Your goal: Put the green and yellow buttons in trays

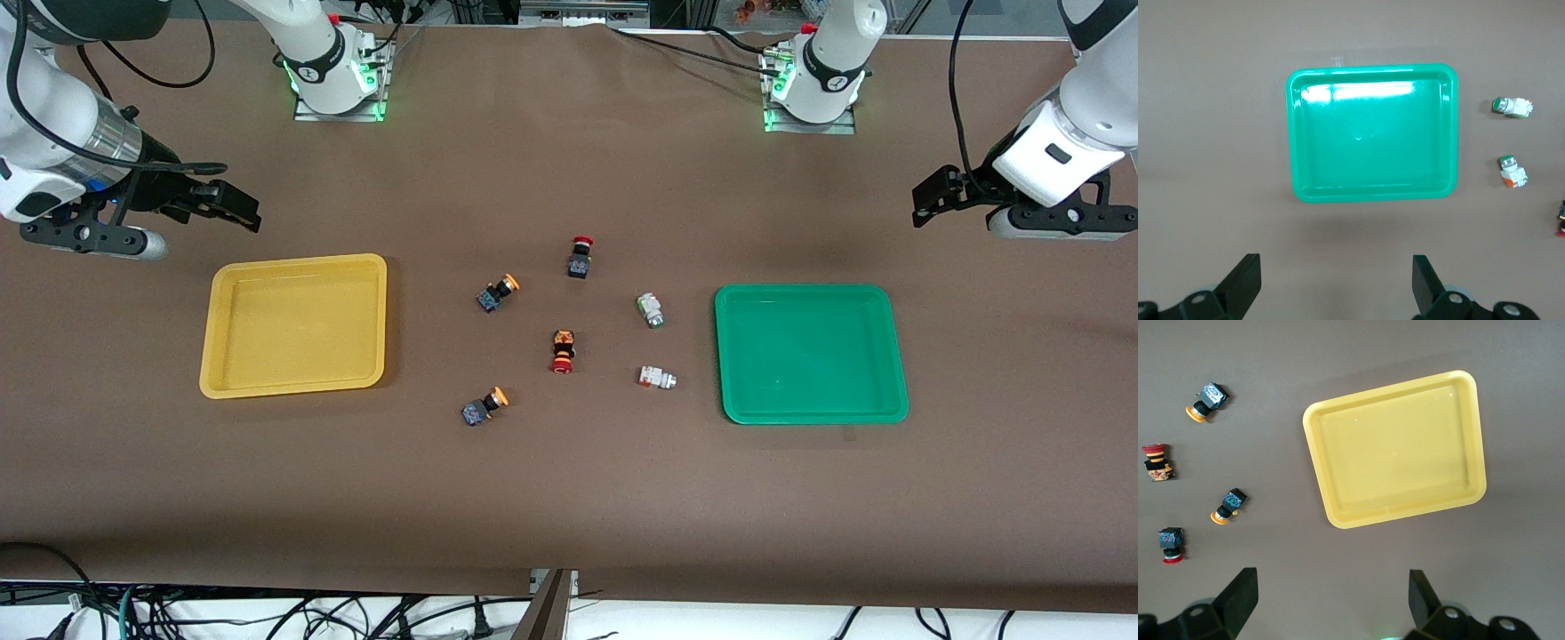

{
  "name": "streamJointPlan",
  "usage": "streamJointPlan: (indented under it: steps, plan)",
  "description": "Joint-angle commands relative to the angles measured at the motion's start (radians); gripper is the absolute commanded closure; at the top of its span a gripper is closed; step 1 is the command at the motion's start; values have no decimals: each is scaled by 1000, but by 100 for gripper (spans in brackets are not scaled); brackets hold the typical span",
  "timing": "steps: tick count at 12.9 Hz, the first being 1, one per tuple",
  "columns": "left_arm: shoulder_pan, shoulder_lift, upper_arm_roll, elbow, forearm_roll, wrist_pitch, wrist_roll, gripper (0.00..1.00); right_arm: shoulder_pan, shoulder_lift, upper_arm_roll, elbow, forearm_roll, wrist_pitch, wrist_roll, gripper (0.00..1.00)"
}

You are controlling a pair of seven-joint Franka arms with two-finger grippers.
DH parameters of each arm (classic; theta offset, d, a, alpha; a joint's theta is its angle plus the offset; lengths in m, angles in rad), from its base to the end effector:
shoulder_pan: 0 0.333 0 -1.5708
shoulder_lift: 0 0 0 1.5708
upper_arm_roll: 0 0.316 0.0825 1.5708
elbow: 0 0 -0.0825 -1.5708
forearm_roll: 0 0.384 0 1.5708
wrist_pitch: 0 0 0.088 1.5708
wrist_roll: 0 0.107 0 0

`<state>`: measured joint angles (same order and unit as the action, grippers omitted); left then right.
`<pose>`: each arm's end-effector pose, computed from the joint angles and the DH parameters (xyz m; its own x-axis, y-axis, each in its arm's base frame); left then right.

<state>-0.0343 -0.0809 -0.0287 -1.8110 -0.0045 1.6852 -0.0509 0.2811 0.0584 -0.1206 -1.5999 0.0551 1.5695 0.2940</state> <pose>0.5309 -0.0344 0.5643 0.9989 -0.0113 -0.0450 -0.0113 -0.9999 -0.0002 0.5601 0.0985 0.5782 0.9861 -0.1339 -0.0983 -0.1365 -0.9904 -0.0202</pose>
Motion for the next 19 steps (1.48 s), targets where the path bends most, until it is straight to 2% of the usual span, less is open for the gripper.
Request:
streamJointPlan:
  steps: [1,4,6,8,10,12,14,17,18,19]
  plan:
    - [1,65,3,93,17,-50,26,0,-14,8,22,28,-27,-9,-15,0]
    - [4,69,4,94,17,-50,26,0,24,55,26,31,-43,-2,-18,0]
    - [5,79,4,94,15,-48,23,0,88,174,24,34,-18,67,121,0]
    - [10,154,9,129,5,-55,31,0,127,341,26,37,60,299,375,0]
    - [-4,205,4,153,-2,-42,-27,0,200,549,26,125,92,528,598,0]
    - [-51,332,1,258,1,-36,-267,0,234,757,33,284,138,690,770,0]
    - [-143,477,3,396,0,-36,-483,0,234,884,44,429,175,715,832,0]
    - [-243,662,3,545,-2,39,-790,0,234,946,45,459,213,764,847,1]
    - [-275,700,3,550,-3,100,-899,0,234,958,45,457,232,764,846,5]
    - [-306,734,3,550,-3,167,-1005,0,234,963,45,456,238,764,843,14]
